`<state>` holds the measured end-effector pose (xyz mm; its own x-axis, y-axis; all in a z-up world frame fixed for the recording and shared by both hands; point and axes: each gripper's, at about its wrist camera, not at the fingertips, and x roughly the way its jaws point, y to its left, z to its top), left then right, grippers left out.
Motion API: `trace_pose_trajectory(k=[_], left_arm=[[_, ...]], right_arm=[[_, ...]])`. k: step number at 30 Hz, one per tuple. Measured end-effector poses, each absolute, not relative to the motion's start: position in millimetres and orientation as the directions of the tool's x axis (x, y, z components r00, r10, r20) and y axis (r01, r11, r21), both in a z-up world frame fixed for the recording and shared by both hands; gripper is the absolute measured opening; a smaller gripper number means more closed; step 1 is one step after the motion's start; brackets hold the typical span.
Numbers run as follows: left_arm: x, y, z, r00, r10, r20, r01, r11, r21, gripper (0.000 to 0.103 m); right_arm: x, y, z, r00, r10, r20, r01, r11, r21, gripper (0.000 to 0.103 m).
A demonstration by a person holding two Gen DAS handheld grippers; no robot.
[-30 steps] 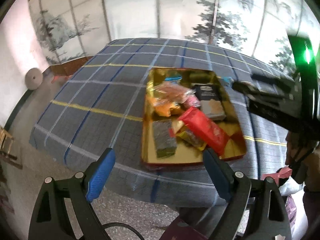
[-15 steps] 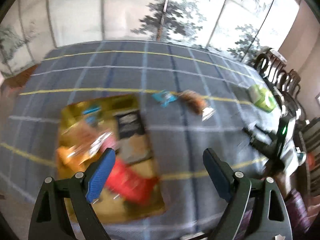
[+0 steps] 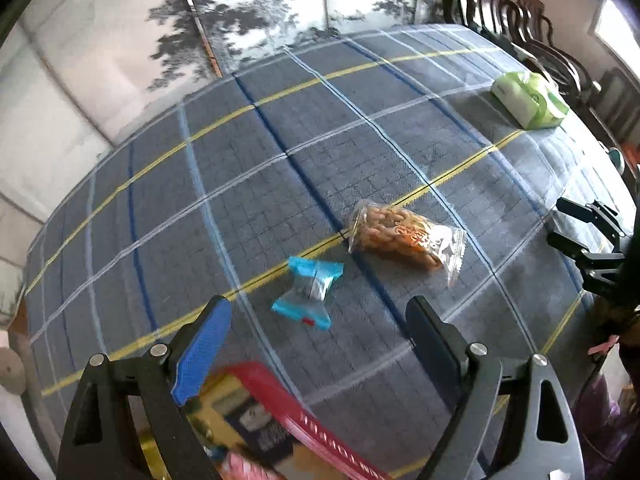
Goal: Organize snacks
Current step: 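Move both grippers toward the blue candy and the peanut bag, then grasp the blue-wrapped candy with the left gripper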
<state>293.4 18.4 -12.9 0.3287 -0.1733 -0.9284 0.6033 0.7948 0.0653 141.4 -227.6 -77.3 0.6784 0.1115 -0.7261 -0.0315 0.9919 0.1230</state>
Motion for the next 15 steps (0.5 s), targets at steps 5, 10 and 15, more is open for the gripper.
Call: trace_pose_trajectory(k=[5,10,15], left_arm=[[308.9,10.9,-31.7,0.305,-0.158,-0.939,0.640,0.765,0.079,0.087],[316.3,14.8,-48.2,0.289,-0.141,-0.947,0.642,0.762,0.083,0.086],[317.3,14.3,-65.2,0.276,-0.139,-0.951,0.643,0.763,0.075,0.026]], right_arm=[[142.4,-224.4,-78.2,0.670,0.122,-0.733,-0.049,0.991,0.121,0.068],[144.1,-224.3,-79.0,0.663,0.126,-0.738,-0.052,0.991,0.123,0.068],[149.6,-222.7,-80.3,0.651,0.122,-0.749,-0.054,0.992,0.115,0.068]])
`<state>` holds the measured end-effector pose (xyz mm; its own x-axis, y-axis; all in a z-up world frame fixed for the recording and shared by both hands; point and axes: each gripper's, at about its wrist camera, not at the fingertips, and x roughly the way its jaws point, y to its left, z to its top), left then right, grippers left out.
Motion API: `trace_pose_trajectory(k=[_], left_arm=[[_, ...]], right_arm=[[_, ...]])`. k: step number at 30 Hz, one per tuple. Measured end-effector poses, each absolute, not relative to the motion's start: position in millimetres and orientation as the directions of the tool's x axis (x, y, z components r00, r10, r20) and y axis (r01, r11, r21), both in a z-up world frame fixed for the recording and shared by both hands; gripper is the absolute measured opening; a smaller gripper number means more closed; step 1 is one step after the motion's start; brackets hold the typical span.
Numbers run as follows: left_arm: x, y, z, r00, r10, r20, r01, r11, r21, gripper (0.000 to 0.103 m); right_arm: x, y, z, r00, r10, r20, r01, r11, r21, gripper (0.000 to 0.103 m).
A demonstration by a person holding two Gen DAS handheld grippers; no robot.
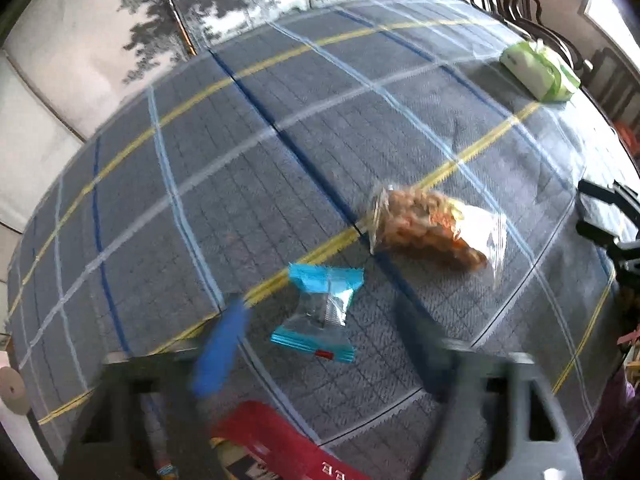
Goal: Organize snacks
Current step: 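Grasp the blue-wrapped candy with the left gripper, then grasp the clear peanut bag with the right gripper while the left gripper holds the candy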
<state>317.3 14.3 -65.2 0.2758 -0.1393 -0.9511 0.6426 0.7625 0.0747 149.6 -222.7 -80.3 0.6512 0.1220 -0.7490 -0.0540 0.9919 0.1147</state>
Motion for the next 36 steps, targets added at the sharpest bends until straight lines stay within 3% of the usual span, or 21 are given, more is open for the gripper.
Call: trace_pose_trajectory(k=[6,18,27,36], left_arm=[[307.5,13.7,-69.3,0.316,-0.077,-0.946,0.551,0.826,0.117,0.022],[186.2,45.1,-10.4,0.310,-0.344,-0.886,0.225,0.932,-0.283,0.022],[115.9,74.9,22.5,0.402,-0.314,-0.860,0.156,0.949,-0.274,0.022],[80.4,111.2,40.0,0.491,-0.232,-0.840,0.072,0.972,-0.226,0.023]], right_arm=[[153.0,-219.6,-81.9,0.642,0.113,-0.758,-0.051,0.993,0.105,0.068],[147.3,-216.8,-78.0,0.667,0.130,-0.734,-0.069,0.991,0.114,0.071],[174.0,-141.5,-58.4,0.632,0.350,-0.691,-0.355,0.924,0.143,0.071],[252.1,-71.5,-70.6,0.587,0.320,-0.744,-0.431,0.901,0.047,0.071]])
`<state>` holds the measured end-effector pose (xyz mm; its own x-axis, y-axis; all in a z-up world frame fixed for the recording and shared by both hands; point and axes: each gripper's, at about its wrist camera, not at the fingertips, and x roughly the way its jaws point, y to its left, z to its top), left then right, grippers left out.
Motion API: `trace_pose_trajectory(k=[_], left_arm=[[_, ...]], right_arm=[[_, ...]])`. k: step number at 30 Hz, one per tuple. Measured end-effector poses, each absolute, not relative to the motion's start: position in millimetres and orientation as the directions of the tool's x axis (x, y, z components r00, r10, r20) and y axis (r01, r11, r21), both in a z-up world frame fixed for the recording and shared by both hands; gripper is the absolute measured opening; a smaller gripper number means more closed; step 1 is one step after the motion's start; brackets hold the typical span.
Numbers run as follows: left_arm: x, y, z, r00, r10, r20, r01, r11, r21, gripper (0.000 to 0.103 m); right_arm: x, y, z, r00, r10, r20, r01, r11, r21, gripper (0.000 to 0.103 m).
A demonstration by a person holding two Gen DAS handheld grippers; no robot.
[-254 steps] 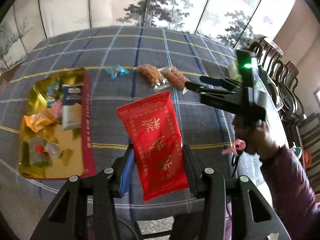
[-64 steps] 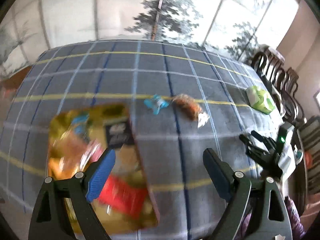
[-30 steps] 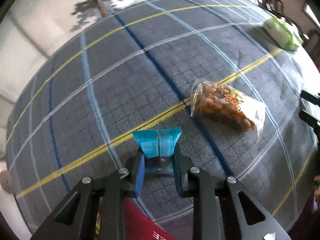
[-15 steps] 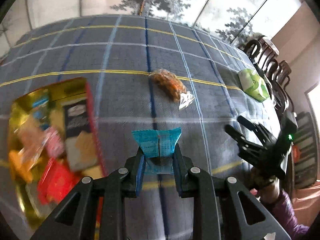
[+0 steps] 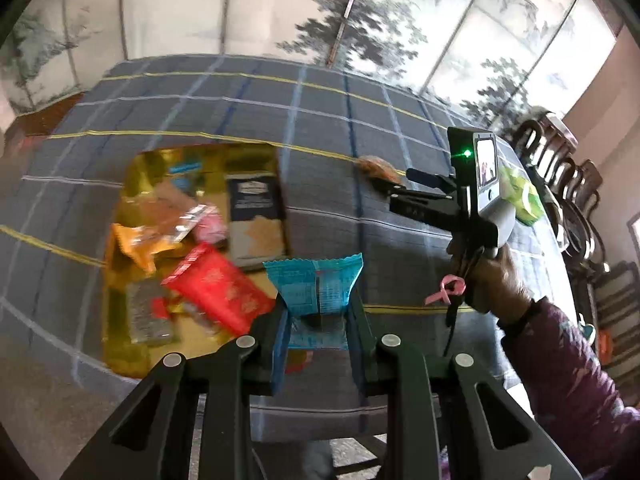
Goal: Organize snacks
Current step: 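Grasp the clear peanut bag with the right gripper while the left gripper holds the candy, then lower the blue candy into the gold tray and open the left gripper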
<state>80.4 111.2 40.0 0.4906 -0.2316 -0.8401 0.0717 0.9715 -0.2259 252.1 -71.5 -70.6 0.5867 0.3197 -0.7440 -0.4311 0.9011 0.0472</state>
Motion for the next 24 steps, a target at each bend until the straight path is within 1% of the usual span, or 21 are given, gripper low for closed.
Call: trace_pose_trajectory(k=[5,7,10,13,15,17,19,24], left_arm=[[67.5,130.9,39.4,0.518,-0.198,-0.832,0.027,0.976,-0.215,0.023],[62.6,138.3,40.0,0.536,-0.178,-0.825,0.004,0.978,-0.209,0.023],[56.4,147.2,39.4,0.553,-0.152,-0.820,-0.022,0.980,-0.196,0.023],[49.5,157.0,35.9,0.559,-0.139,-0.817,-0.039,0.980,-0.193,0.023],[45.8,159.4,32.9,0.563,-0.110,-0.819,-0.050,0.985,-0.167,0.023],[42.4,161.2,27.8,0.561,-0.092,-0.823,-0.052,0.988,-0.147,0.023],[38.4,164.8,23.9,0.564,-0.103,-0.820,-0.053,0.986,-0.160,0.023],[36.5,174.9,16.7,0.564,-0.082,-0.822,-0.067,0.987,-0.145,0.023]], right_arm=[[268.1,-63.9,-82.7,0.557,0.284,-0.780,-0.414,0.910,0.036,0.070],[265.3,-61.8,-81.4,0.569,0.273,-0.775,-0.419,0.908,0.012,0.040],[251.7,-67.3,-78.1,0.557,0.292,-0.777,-0.424,0.905,0.035,0.040],[214.4,-78.5,-68.5,0.585,0.315,-0.747,-0.422,0.905,0.052,0.040],[186.6,-89.5,-63.0,0.615,0.316,-0.723,-0.399,0.915,0.061,0.040],[162.8,-100.8,-61.2,0.642,0.295,-0.707,-0.365,0.929,0.056,0.040],[148.8,-111.0,-61.9,0.656,0.275,-0.703,-0.336,0.940,0.054,0.040],[134.5,-131.1,-72.4,0.652,0.241,-0.719,-0.274,0.959,0.073,0.040]])
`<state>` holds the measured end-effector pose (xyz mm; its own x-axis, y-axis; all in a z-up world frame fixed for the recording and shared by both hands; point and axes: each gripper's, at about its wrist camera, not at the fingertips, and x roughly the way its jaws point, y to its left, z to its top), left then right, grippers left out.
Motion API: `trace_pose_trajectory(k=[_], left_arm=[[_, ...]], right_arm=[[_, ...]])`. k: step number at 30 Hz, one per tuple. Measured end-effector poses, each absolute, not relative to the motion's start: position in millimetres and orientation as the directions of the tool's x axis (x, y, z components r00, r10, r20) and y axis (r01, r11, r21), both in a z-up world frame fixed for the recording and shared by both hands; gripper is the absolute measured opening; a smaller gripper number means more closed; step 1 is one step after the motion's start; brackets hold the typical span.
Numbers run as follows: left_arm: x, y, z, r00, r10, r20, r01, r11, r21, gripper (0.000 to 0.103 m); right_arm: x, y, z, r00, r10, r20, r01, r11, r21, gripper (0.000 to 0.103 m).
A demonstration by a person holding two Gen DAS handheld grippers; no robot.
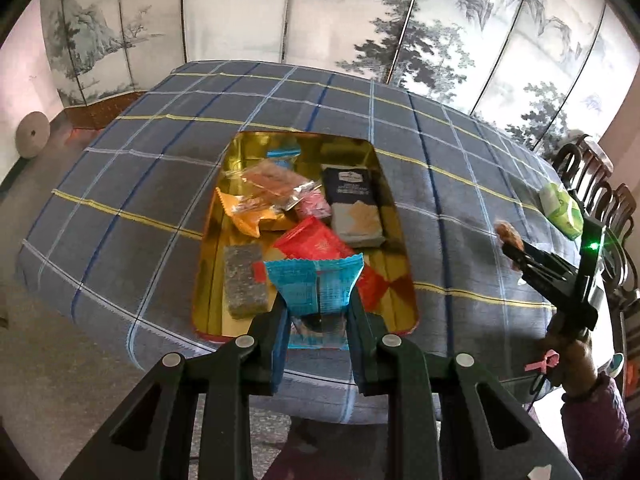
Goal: Organize snacks
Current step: 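Lower the blue candy into the gold tray and open the left gripper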
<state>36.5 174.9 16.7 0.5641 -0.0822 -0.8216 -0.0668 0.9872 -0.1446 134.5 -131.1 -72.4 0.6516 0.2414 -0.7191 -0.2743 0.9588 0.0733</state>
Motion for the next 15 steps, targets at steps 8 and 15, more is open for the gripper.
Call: trace_pose_trajectory(k=[8,15], left_arm=[[40.7,193.7,12.9,0.576,-0.060,-0.815,-0.099,0.985,-0.143,0.023],[51.8,196.5,4.8,0.563,-0.054,-0.825,-0.089,0.988,-0.126,0.023]], right_arm=[[133.7,-142.2,-75.6,0.662,0.223,-0.716,-0.221,0.970,0.099,0.040],[135.8,-139.8,-76.7,0.657,0.211,-0.724,-0.213,0.973,0.090,0.040]])
